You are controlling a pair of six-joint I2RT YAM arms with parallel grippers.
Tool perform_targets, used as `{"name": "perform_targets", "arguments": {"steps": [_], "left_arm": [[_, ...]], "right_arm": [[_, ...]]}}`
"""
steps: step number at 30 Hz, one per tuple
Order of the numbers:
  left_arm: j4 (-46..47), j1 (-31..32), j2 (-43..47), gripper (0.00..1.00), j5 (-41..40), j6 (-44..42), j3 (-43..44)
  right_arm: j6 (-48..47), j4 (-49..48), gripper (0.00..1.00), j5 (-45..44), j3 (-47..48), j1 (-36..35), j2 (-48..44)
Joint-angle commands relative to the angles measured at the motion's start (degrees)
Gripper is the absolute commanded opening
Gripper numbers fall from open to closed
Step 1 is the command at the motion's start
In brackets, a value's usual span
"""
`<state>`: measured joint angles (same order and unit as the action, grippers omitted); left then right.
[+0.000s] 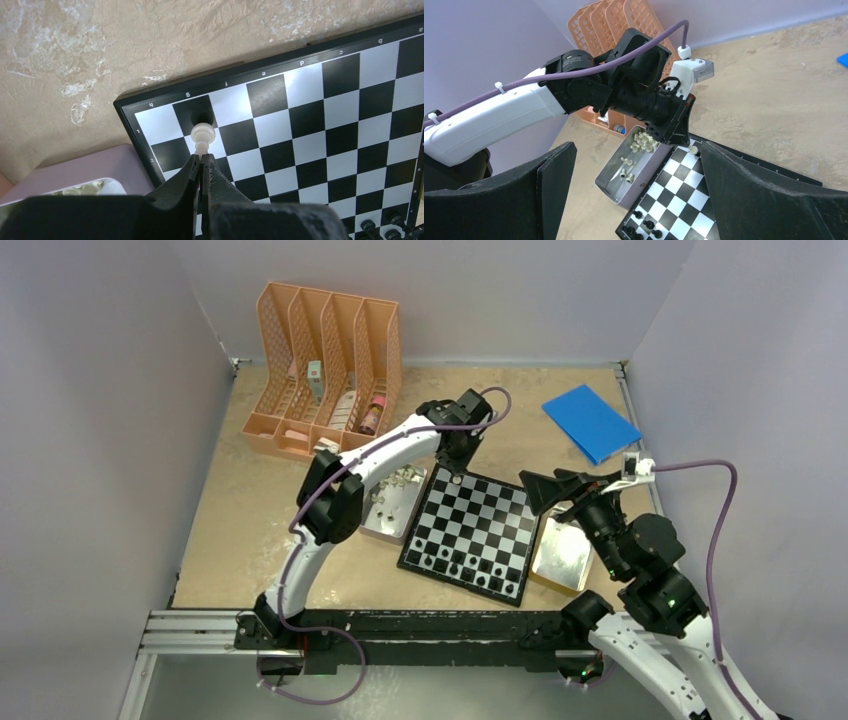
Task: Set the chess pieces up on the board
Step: Place the chess piece on the chessboard.
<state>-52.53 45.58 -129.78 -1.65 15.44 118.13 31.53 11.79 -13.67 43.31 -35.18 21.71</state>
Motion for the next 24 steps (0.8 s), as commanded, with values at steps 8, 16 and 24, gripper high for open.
{"name": "perform_targets", "arguments": {"steps": [8, 16, 24], "left_arm": [[-0.4, 1.6, -2.1, 0.0, 0.7, 0.4, 5.4], [-0.5, 2.0, -3.5, 0.0, 0.5, 0.4, 6.9], [0.0, 2.5, -4.4, 0.0, -0.7, 0.6, 7.0]], "right_arm": [[0.2, -0.8, 0.96, -0.7, 2.3, 0.3, -0.2], [0.4, -0.5, 0.96, -0.7, 2.1, 0.3, -1.0], [0.2, -0.3, 0.96, -0.5, 2.3, 0.3, -1.2]]}}
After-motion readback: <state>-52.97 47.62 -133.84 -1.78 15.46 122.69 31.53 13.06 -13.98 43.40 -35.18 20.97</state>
